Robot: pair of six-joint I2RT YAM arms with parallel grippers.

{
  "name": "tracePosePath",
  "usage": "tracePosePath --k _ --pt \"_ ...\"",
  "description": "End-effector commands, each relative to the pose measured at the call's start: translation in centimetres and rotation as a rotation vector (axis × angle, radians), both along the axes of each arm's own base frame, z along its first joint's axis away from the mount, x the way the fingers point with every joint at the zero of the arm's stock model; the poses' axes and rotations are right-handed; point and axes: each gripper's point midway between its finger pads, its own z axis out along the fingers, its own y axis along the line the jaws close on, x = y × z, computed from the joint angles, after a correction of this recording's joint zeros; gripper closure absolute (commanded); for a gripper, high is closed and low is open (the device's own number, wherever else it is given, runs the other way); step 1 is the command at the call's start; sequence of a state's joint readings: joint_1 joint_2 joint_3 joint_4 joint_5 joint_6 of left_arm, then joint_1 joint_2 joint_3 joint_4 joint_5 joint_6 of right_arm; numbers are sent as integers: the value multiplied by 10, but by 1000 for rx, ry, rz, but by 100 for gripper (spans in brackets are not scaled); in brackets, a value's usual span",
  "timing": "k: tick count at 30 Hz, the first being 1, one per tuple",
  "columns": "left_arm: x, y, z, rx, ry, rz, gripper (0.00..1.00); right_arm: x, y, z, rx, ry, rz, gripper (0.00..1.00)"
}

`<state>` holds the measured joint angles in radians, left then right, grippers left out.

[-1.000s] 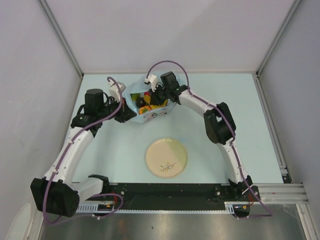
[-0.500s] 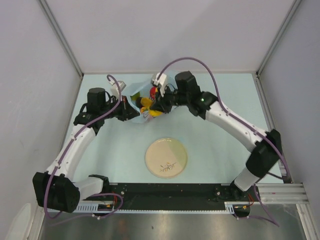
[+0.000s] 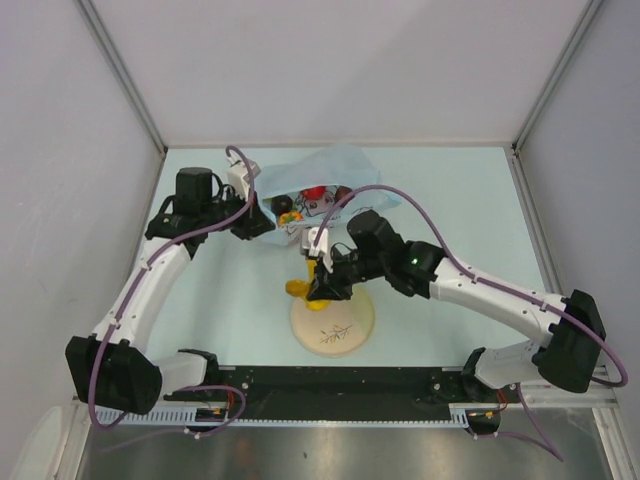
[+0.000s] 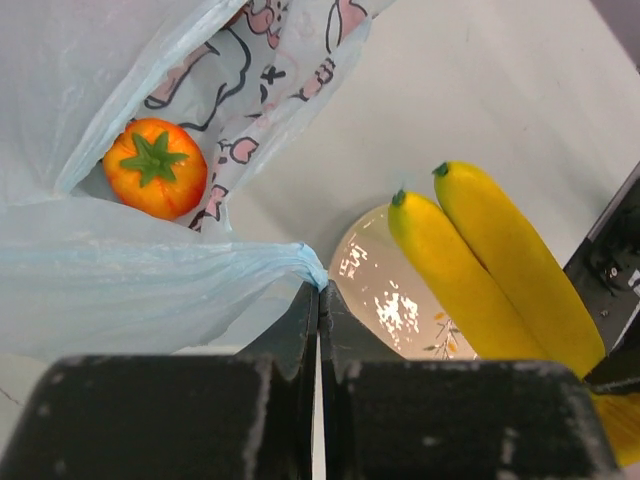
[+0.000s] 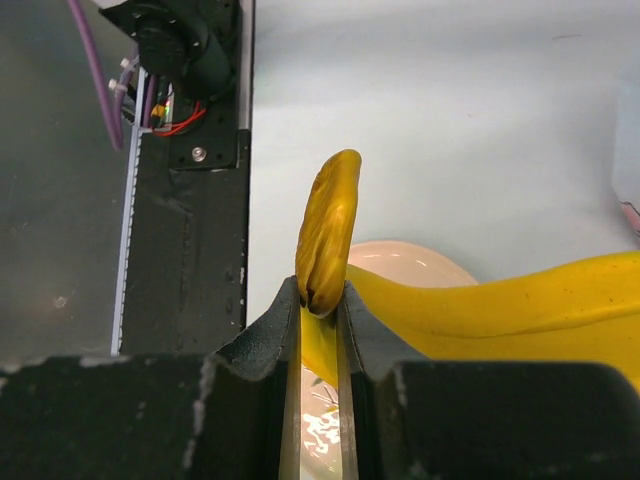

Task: Take the fake fruits out of the plastic bag
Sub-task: Place the fake fruit on the plate.

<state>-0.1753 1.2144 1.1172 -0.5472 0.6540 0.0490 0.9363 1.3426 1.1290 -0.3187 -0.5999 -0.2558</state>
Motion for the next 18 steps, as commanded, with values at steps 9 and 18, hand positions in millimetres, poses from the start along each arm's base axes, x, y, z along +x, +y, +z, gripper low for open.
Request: tracePosePath --k 9,18 --pt "-58 -9 43 -76 -140 -105 100 -47 -32 -76 -436 -95 192 92" --pt "-68 -8 55 -100 -218 -105 100 -42 -80 -98 -754 -368 490 94"
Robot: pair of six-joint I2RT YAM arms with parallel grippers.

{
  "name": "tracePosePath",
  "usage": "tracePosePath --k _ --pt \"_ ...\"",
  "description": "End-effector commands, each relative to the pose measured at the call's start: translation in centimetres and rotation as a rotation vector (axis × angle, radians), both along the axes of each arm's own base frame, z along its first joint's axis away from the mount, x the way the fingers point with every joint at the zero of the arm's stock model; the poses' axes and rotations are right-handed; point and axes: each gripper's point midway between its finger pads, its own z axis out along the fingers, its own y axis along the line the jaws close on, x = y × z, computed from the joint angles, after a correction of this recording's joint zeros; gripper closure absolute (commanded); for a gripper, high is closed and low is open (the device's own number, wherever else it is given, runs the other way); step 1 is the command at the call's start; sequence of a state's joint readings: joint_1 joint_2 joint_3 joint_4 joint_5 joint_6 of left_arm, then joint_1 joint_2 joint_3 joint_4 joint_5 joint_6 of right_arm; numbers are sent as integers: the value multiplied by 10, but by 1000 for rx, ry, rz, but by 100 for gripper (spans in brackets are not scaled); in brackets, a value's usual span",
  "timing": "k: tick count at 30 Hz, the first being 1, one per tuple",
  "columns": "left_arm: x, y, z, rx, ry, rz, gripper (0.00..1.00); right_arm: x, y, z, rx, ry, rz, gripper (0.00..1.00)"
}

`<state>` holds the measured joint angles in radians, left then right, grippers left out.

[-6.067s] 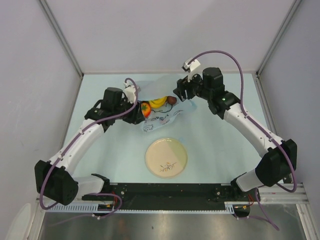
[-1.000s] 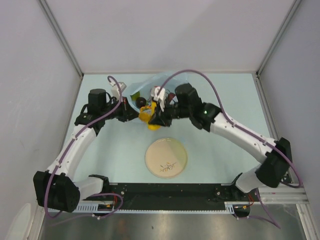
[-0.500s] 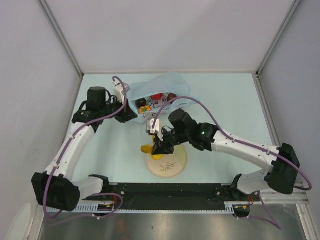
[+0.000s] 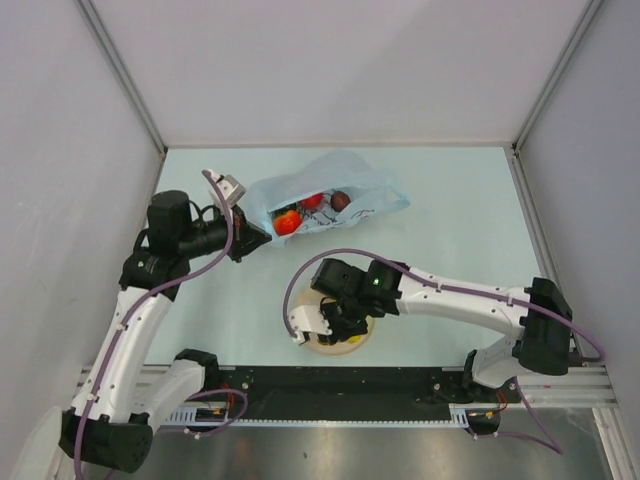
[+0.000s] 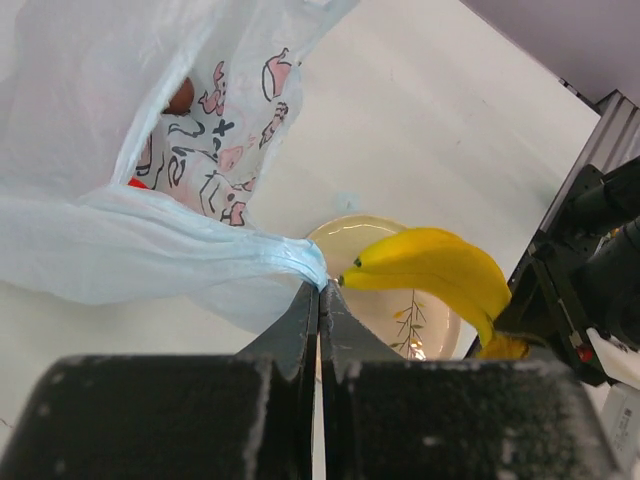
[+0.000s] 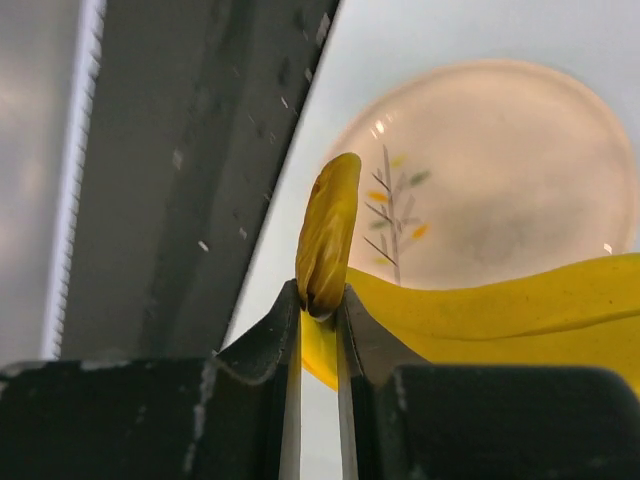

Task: Take the fake fruits out of the plastic bag
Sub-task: Place the fake fruit on the plate.

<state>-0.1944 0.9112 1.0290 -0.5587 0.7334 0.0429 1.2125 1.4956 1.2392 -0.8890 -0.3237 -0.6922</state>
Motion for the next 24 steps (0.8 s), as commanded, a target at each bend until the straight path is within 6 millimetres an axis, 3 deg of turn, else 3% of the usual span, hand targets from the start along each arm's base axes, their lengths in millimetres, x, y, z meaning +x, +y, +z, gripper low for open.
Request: tracePosePath --k 1,6,8,19,21,24 --pt "-3 -3 5 -14 -38 -21 100 32 -35 -5 -189 -159 187 96" --pt "-9 -3 0 -9 -26 -38 100 38 -58 -22 -352 -177 296 96" --pt "-8 -4 -3 -8 -18 -38 100 41 -58 -30 -385 -181 317 96" --pt "-7 -3 -8 -7 -1 -25 100 53 -32 -58 -411 -278 334 95" --pt "-8 -3 -8 -12 2 -30 100 53 -30 -65 -420 -280 342 89" --pt "-9 -4 -8 -16 2 -36 100 57 -37 -68 -464 -317 362 60"
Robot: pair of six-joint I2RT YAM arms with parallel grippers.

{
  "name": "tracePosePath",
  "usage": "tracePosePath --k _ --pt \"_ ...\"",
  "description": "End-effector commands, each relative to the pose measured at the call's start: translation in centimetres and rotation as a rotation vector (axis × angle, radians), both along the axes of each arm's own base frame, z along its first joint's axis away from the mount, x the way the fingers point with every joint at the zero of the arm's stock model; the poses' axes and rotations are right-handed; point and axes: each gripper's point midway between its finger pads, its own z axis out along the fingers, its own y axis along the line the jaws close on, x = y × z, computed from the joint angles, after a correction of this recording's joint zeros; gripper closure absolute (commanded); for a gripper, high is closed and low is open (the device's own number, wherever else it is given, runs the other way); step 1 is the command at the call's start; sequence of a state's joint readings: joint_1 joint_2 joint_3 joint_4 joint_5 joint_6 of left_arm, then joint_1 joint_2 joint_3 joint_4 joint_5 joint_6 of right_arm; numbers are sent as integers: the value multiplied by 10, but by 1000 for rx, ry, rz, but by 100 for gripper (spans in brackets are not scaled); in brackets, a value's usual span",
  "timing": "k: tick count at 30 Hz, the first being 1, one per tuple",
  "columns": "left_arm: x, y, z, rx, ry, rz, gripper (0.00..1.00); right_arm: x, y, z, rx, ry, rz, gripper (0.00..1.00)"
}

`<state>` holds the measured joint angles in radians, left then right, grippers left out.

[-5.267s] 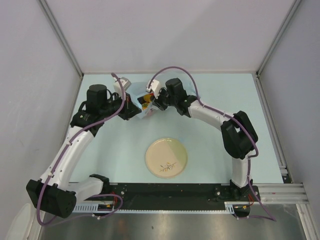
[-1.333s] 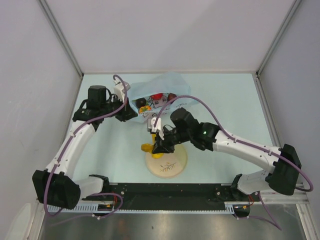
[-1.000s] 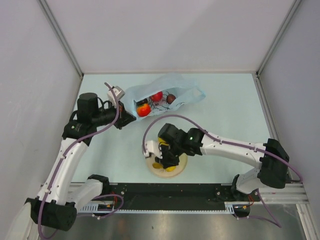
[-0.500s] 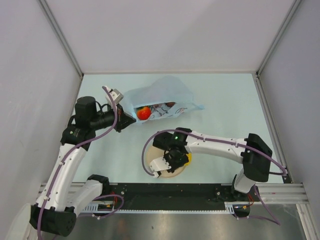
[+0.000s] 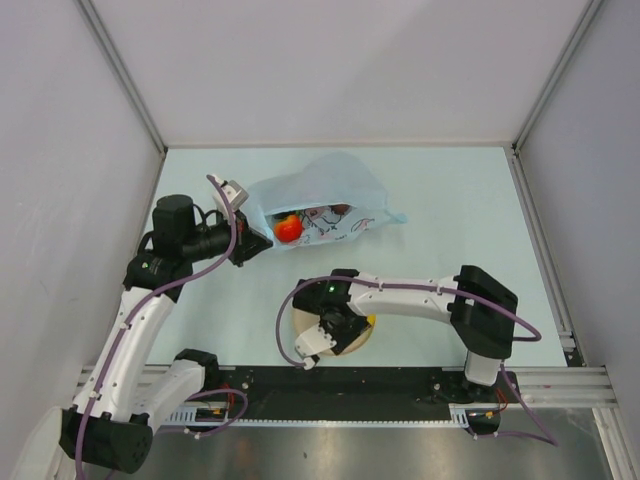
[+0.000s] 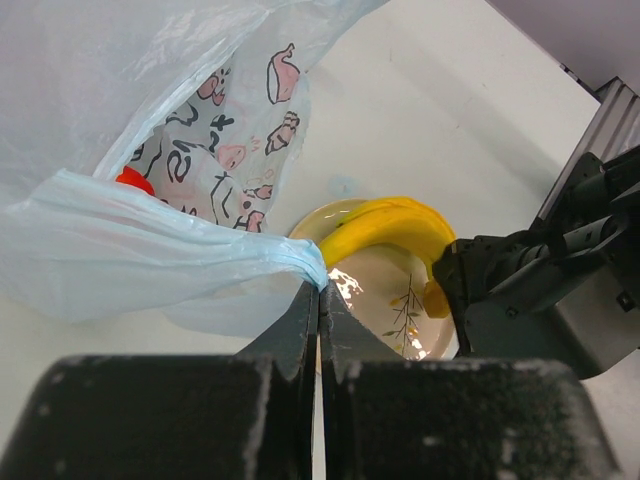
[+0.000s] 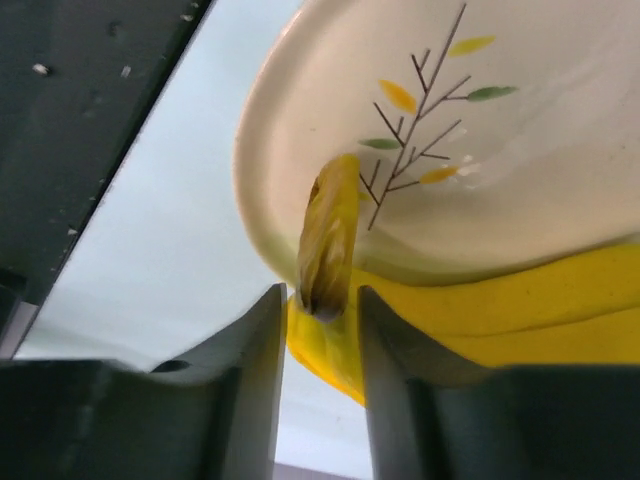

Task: Take the fake fruits out of the plastic bag
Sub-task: Place the fake fruit on the plate.

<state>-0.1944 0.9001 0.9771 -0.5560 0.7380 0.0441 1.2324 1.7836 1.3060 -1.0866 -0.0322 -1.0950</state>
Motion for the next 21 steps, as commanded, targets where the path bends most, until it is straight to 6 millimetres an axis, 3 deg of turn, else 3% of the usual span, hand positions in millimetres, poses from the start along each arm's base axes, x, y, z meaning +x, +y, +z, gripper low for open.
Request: tracePosePath --k 1,3,7,12,13,15,16,17,18,19,21 --pt "-5 -4 10 -21 -38 -29 100 14 1 5 -15 -94 37 39" --pt "-5 -4 12 -21 -46 -32 100 18 1 15 2 -131 37 24" --pt "-5 -5 16 -25 -53 -35 100 12 5 48 91 -153 51 21" --pt "-1 -5 25 -36 -64 -21 100 -20 60 106 448 -54 -91 21" --pt "1 -5 28 -39 -69 -14 99 -22 80 119 558 -33 -151 22" --pt "6 -3 31 -51 -64 28 99 -36 99 118 641 113 -383 25" --pt "9 0 32 -51 -66 53 99 -32 124 124 754 157 -466 25" --pt "15 5 33 -52 -68 109 100 -37 132 117 772 232 -635 25" --pt "18 7 34 -54 -70 133 100 -38 132 97 764 219 -697 25" --pt "20 11 36 -56 -70 156 100 -36 147 92 809 213 -725 26" --pt "24 17 38 -55 -70 196 100 -34 156 82 830 186 -785 28"
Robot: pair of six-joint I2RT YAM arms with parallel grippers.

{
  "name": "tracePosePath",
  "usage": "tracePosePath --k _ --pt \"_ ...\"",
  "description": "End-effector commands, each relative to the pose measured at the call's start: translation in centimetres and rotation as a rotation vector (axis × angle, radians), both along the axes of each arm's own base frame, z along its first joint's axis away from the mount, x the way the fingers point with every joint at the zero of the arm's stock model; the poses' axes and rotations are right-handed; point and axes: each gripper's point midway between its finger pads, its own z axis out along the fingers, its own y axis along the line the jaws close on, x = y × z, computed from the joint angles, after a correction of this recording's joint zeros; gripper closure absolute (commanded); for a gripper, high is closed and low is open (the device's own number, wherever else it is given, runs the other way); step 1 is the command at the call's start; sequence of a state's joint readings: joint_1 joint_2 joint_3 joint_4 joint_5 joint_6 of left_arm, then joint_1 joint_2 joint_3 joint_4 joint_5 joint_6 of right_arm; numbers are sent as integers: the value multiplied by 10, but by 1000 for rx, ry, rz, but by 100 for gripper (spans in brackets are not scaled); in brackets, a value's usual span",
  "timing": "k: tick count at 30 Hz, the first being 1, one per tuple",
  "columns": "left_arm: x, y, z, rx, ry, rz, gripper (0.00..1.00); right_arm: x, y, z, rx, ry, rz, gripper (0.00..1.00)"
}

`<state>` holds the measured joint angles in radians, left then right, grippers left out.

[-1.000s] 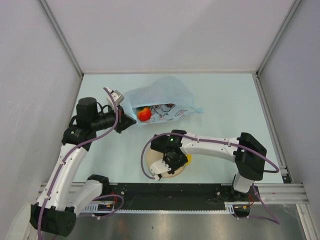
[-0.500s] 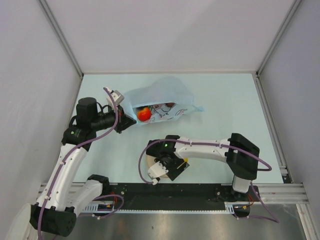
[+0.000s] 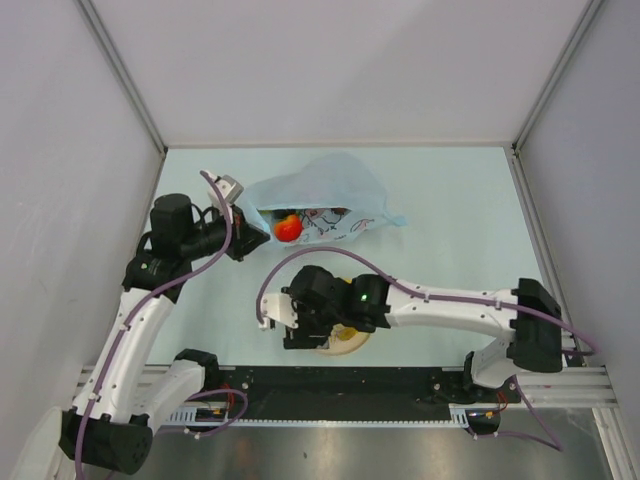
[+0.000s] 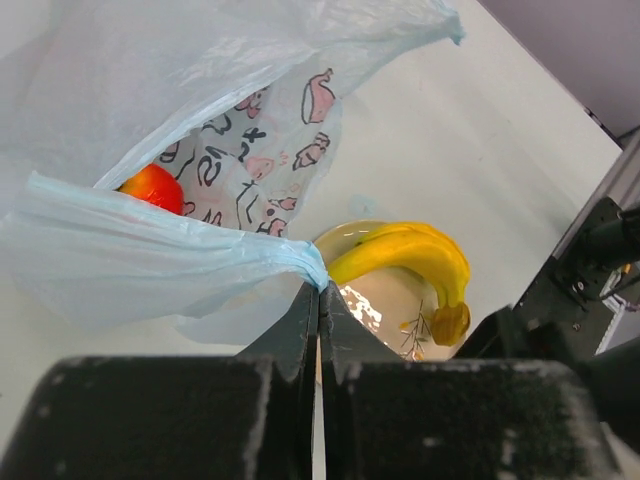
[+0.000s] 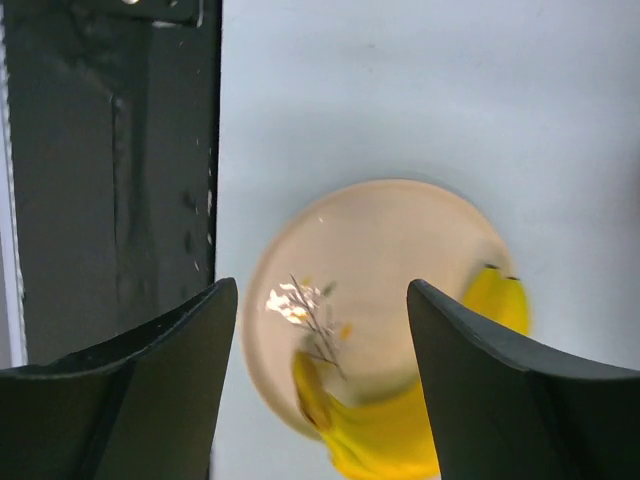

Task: Take the fake fruits out of the plastic bag
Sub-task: Place the fake fruit on the plate, then move the plate to the center of the board.

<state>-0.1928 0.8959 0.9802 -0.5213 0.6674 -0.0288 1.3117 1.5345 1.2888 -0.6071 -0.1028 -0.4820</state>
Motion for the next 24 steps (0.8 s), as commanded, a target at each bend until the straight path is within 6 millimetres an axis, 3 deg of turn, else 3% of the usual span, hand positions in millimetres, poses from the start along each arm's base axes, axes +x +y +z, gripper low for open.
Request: tracePosePath --k 1,3,5,8,11,24 --pt "13 12 32 -31 -76 114 100 -1 56 -20 196 165 -293 28" --pt "13 14 35 -30 -84 122 100 18 67 -16 251 143 -402 32" --pt "13 16 33 -32 -74 128 100 33 67 -26 244 109 -495 36" --pt "12 19 31 -36 -70 136 100 35 65 -43 222 148 -600 49" --pt "10 20 27 -34 -69 138 100 40 59 -62 179 168 -672 56" --pt "9 26 19 -55 -46 166 100 39 50 -115 59 247 -757 51"
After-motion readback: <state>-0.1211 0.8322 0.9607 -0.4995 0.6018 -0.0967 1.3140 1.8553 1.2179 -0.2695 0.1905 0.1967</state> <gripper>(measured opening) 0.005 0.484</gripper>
